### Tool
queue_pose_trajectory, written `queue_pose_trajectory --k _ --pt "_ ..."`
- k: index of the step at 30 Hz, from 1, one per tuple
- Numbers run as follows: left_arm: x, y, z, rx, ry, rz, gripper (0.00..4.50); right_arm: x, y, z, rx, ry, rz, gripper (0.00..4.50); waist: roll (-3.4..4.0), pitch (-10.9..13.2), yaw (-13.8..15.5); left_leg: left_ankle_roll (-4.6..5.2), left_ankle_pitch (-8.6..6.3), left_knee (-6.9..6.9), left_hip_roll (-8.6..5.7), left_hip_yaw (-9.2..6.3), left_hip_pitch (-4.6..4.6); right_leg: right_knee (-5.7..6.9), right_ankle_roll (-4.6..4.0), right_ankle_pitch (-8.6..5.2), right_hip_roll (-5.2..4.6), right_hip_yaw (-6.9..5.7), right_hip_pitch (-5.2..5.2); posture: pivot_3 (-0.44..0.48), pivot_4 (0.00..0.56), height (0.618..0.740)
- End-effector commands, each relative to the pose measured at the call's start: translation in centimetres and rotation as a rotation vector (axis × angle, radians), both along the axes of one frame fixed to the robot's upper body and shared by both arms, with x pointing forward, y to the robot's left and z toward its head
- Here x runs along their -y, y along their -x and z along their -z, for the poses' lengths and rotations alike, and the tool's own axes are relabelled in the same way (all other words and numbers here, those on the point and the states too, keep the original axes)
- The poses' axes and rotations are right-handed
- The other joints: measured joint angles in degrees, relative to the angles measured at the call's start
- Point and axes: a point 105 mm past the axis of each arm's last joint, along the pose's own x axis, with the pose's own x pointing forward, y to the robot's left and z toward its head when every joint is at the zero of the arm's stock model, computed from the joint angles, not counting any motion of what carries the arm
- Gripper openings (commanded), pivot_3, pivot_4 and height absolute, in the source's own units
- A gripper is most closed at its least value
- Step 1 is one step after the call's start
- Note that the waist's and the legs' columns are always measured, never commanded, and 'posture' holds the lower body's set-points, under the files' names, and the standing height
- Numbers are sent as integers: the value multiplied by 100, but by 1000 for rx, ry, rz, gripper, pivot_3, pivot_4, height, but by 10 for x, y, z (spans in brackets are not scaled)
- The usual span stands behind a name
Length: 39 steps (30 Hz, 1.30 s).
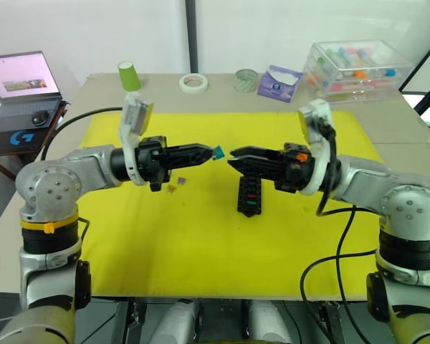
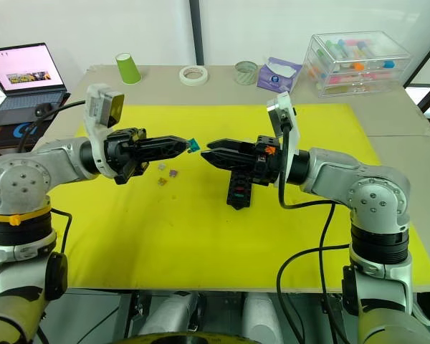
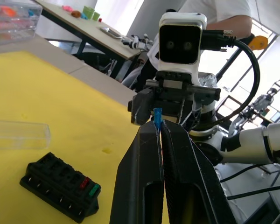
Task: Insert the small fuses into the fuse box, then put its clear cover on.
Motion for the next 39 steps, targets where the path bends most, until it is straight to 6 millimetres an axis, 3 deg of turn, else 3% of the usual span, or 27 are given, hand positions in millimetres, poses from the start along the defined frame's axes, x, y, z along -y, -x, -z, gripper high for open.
queue_pose_trajectory --k 1,18,21,24,25,39 --pt "2 5 -7 51 12 19 0 -4 6 -9 47 -3 -27 1692 0 0 -2 0 0 0 0 0 0 0 0 0 0 0 0 0 150 740" --pt "5 7 -6 51 16 40 0 -8 5 -8 35 -14 -29 1692 0 0 -3 0 0 0 0 0 0 0 0 0 0 0 0 0 150 740" --pt "5 7 -6 49 17 43 0 -8 4 -8 33 -15 -30 1164 0 0 -2 0 0 -1 0 0 0 0 0 0 0 0 0 0 150 740" --pt "5 9 -5 47 15 48 0 -9 4 -8 32 -20 -26 113 0 0 -4 0 0 -1 0 0 0 0 0 0 0 0 0 0 150 740" --pt "5 9 -5 46 15 48 0 -8 4 -8 31 -22 -25 13 0 0 -4 0 0 -1 0 0 0 0 0 0 0 0 0 0 150 740" --pt "4 8 -6 44 16 53 0 -7 5 -11 17 -36 -33 13 0 0 0 0 0 -1 0 0 0 -1 0 0 0 0 0 0 150 740"
